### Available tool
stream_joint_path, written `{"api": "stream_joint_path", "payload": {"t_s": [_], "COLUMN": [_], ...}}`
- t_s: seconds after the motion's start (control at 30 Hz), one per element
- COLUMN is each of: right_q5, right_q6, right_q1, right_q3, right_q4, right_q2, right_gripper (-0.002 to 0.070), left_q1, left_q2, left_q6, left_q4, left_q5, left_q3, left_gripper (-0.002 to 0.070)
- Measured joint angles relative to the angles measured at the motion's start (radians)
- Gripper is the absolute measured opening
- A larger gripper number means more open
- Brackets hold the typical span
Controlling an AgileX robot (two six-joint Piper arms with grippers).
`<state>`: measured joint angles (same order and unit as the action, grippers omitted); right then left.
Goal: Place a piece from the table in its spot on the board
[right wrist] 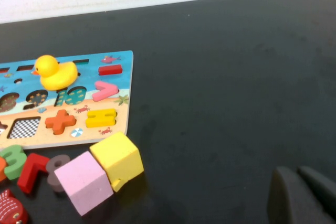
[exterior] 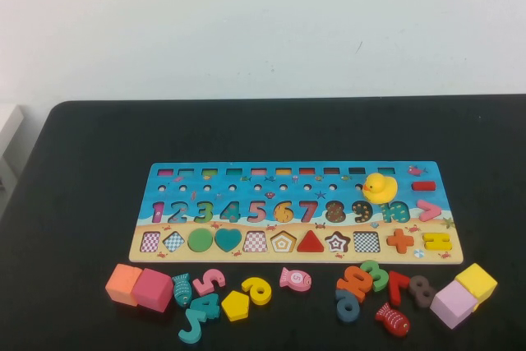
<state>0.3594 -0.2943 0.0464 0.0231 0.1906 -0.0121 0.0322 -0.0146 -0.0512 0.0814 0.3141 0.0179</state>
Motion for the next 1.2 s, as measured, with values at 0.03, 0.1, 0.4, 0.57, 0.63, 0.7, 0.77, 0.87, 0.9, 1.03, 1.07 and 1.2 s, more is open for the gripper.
{"api": "stream_joint_path", "payload": {"t_s": [0.03,0.1,0.4,0.57,0.63,0.7,0.77,0.87,0.9,1.03,1.07,1.2], "right_q5": [0.000,0.000,0.000,0.000,0.000,0.000,0.000,0.000,0.000,0.000,0.000,0.000], "right_q6": [0.000,0.000,0.000,0.000,0.000,0.000,0.000,0.000,0.000,0.000,0.000,0.000], "right_q1": [0.000,0.000,0.000,0.000,0.000,0.000,0.000,0.000,0.000,0.000,0.000,0.000], "right_q3": [0.000,0.000,0.000,0.000,0.000,0.000,0.000,0.000,0.000,0.000,0.000,0.000], "right_q4": [0.000,0.000,0.000,0.000,0.000,0.000,0.000,0.000,0.000,0.000,0.000,0.000], "right_q2": [0.000,0.000,0.000,0.000,0.000,0.000,0.000,0.000,0.000,0.000,0.000,0.000], "right_gripper": [0.0019,0.0019,0.0019,0.0019,0.0019,0.0019,0.0019,0.0019,0.0019,0.0019,0.0019,0.0019], "left_q1": [0.000,0.000,0.000,0.000,0.002,0.002,0.002,0.002,0.002,0.002,0.002,0.002], "left_q2": [0.000,0.000,0.000,0.000,0.000,0.000,0.000,0.000,0.000,0.000,0.000,0.000], "left_q6": [0.000,0.000,0.000,0.109,0.217,0.273,0.260,0.209,0.204,0.190,0.190,0.162], "left_q4": [0.000,0.000,0.001,0.260,0.508,0.777,0.828,0.854,0.858,0.865,0.865,0.867], "left_q5": [0.000,0.000,0.000,-0.046,-0.079,-0.122,-0.161,-0.194,-0.198,-0.200,-0.202,-0.224], "left_q3": [0.000,0.000,0.000,0.002,0.002,0.002,0.002,0.002,0.002,0.002,0.002,0.002], "left_gripper": [0.0000,0.0000,0.0000,0.0000,0.0000,0.0000,0.0000,0.0000,0.0000,0.0000,0.0000,-0.0001]}}
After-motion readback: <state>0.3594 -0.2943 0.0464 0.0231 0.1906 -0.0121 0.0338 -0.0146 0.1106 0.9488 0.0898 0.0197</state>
